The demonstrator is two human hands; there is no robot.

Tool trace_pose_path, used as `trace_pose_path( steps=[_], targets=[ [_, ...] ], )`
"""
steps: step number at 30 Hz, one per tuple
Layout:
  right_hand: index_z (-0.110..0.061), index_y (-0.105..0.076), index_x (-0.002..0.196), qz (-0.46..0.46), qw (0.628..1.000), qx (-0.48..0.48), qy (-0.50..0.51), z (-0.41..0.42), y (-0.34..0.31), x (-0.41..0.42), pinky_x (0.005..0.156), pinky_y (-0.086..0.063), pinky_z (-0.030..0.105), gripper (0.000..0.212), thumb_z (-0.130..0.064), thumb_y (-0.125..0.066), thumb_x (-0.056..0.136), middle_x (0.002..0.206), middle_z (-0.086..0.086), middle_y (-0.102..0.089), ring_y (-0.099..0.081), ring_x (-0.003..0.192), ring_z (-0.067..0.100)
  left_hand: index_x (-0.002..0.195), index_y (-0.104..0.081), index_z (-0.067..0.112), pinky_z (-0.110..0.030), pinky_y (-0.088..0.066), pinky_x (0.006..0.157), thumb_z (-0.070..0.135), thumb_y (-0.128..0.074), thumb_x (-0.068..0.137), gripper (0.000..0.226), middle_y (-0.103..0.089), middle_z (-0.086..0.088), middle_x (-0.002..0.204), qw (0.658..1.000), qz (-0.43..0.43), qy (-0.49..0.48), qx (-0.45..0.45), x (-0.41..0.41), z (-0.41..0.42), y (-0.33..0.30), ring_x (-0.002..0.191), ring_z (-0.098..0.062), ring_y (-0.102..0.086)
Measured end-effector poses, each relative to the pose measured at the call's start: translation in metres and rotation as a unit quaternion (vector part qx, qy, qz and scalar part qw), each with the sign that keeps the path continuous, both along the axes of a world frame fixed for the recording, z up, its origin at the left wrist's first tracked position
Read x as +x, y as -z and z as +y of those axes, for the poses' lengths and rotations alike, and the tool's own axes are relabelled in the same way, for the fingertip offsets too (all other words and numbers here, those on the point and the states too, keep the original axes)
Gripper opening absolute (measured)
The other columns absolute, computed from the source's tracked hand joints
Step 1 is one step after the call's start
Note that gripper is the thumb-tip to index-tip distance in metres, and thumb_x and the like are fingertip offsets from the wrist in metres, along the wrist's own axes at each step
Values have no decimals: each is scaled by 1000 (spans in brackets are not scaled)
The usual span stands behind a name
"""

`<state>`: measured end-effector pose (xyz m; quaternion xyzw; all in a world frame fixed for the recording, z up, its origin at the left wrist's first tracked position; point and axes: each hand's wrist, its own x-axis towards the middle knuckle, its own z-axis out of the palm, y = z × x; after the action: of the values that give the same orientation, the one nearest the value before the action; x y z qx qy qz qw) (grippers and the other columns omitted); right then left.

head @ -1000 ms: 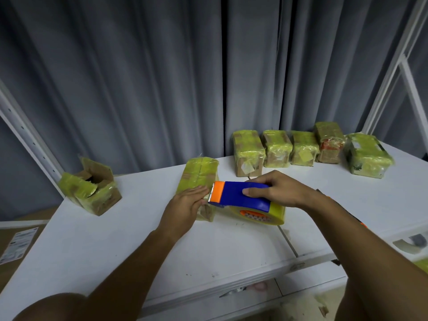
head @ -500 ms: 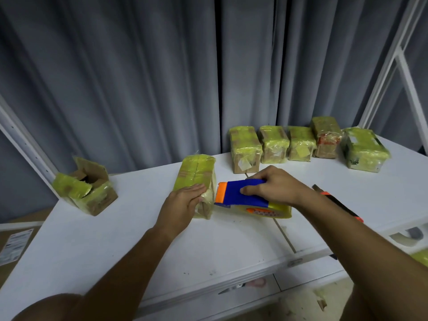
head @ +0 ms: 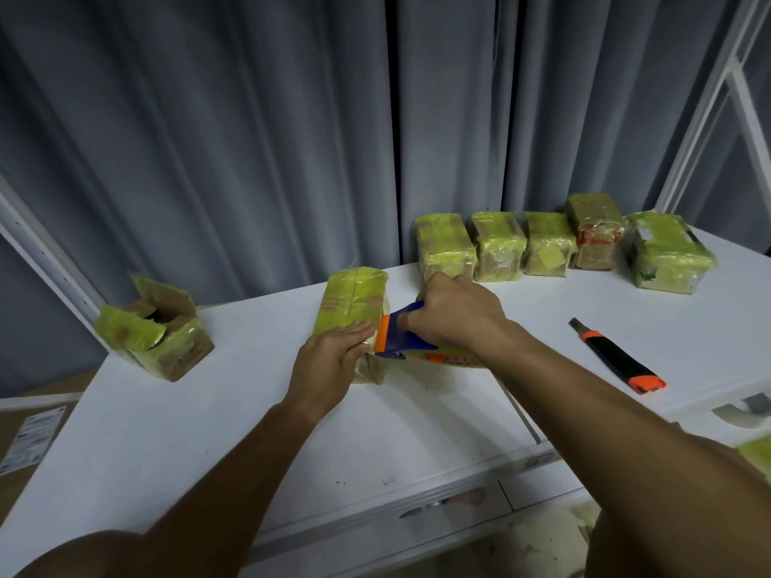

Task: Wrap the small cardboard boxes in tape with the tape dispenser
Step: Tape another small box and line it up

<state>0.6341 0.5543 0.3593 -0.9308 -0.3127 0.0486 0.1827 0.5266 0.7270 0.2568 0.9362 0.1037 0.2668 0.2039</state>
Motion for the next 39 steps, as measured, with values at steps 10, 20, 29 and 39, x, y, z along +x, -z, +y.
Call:
trace_pose_path(
  steps=[10, 20, 29, 39],
  targets=[
    [-17, -52, 96, 14, 997, -52, 54, -4, 30, 20, 72, -46, 33, 28, -39, -64, 83, 102, 4, -63, -59, 88, 27, 118, -71, 25, 4, -28, 94, 15, -64, 93, 28, -66, 11, 124, 999, -9, 13, -40, -3, -4, -5, 115, 14, -46],
    [-18, -62, 93, 26, 998, 20, 51, -1, 33, 26, 62, -43, 31, 30, -46, -64, 82, 84, 0, -61, -61, 78, 23, 113, -74, 21, -15, -35, 109, 20, -74, 85, 28, -67, 13, 120, 996, -23, -12, -90, 6, -1, -2, 118, -4, -56],
    [-15, -71, 84, 36, 996, 71, 34, -2, 38, 19, 65, -53, 33, 35, -49, -65, 79, 82, 3, -68, -65, 76, 23, 95, -56, 28, -43, -24, 111, 41, -65, 89, 17, -56, 9, 124, 994, -2, -75, -77, 20, -11, 7, 142, -28, -25],
    [-22, -78, 91, 60, 994, 83, -47, -23, 17, 33, 67, -53, 32, 31, -50, -70, 84, 85, -5, -73, -66, 82, 14, 108, -54, 36, -52, -24, 113, 29, -69, 76, 36, -54, 14, 121, 993, 62, -51, -83, 1, 9, -14, 119, -16, -50]
  ],
)
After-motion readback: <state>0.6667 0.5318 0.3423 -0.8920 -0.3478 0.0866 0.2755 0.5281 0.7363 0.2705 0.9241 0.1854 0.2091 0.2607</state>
